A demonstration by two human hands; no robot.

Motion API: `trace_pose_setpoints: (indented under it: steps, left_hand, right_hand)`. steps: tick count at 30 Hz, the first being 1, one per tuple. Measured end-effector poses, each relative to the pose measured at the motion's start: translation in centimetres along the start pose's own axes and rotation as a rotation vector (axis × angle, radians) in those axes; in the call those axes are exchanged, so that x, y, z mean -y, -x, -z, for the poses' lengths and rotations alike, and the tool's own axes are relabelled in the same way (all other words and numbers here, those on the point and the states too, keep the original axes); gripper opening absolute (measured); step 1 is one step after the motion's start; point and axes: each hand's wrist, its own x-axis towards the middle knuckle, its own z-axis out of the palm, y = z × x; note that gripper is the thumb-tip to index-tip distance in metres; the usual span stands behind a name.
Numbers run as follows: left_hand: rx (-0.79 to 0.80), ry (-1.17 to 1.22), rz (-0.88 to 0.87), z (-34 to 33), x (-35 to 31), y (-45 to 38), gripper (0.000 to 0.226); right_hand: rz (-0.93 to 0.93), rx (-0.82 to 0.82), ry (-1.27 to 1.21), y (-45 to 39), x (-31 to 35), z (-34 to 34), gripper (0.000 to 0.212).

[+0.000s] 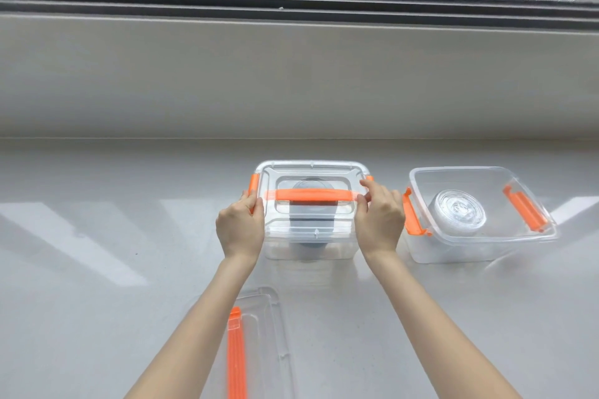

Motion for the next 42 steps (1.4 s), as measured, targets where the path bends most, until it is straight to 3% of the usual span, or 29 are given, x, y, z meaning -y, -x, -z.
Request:
trace_pose_setpoints:
  steps: [4, 8, 10, 15, 17, 19, 24, 30, 34, 39, 42]
  left_hand:
    - [0.200, 0.248, 0.124, 2.0, 1.0, -0.1, 0.036]
    - [0.292, 0.169, 0.112, 5.1, 4.7, 1.9, 0.041]
    - [0.337, 0.025, 0.163, 6.2, 7.4, 3.9, 0.038]
    - [0.502, -0.379, 0.435, 7.7, 12.5, 7.4, 0.047]
    - [0.533, -0.411, 0.472, 7.7, 13.0, 8.2, 0.038]
    - [0.503, -0.371, 0.469, 7.5, 13.0, 8.6, 0.026]
    - [0.474, -0.288, 0.455, 7.6, 12.0, 7.6, 0.024]
    - [0.559, 0.017, 0.501, 9.3, 7.8, 5.0, 0.019]
    - [0.731, 0.259, 0.437, 9.5, 2.8, 2.7, 0.013]
    - [0.881, 0.411, 0.349, 8.1, -3.2, 0.8, 0.025]
    - [0.882, 0.470, 0.305, 6.0, -6.5, 0.6, 0.017]
  right_hand:
    - [-0.026, 0.046, -0.081, -0.4, -0.1, 1.2, 0.029]
    - [0.172, -0.095, -0.212, 1.7, 0.9, 3.3, 0.018]
    - [0.166, 0.093, -0.314, 4.5, 0.9, 3.5, 0.013]
    - [-0.242, 0.889, -0.178, 10.9, -0.3, 1.1, 0.014]
    - [-0.346, 1.064, -0.152, 12.9, -0.2, 0.4, 0.023]
    - [-0.352, 1.132, -0.112, 14.4, 0.2, -0.2, 0.025]
    - [-0.140, 1.056, 0.016, 15.7, 0.5, -0.5, 0.018]
    - [-0.274, 0.823, -0.554, 10.2, 1.0, 5.2, 0.021]
    - [-0.306, 0.756, -0.825, 4.3, 1.2, 9.5, 0.015]
    - [-0.360, 0.704, -0.748, -1.2, -0.1, 13.2, 0.016]
    - [-0.447, 0.716, -0.703, -3.9, -1.5, 15.5, 0.022]
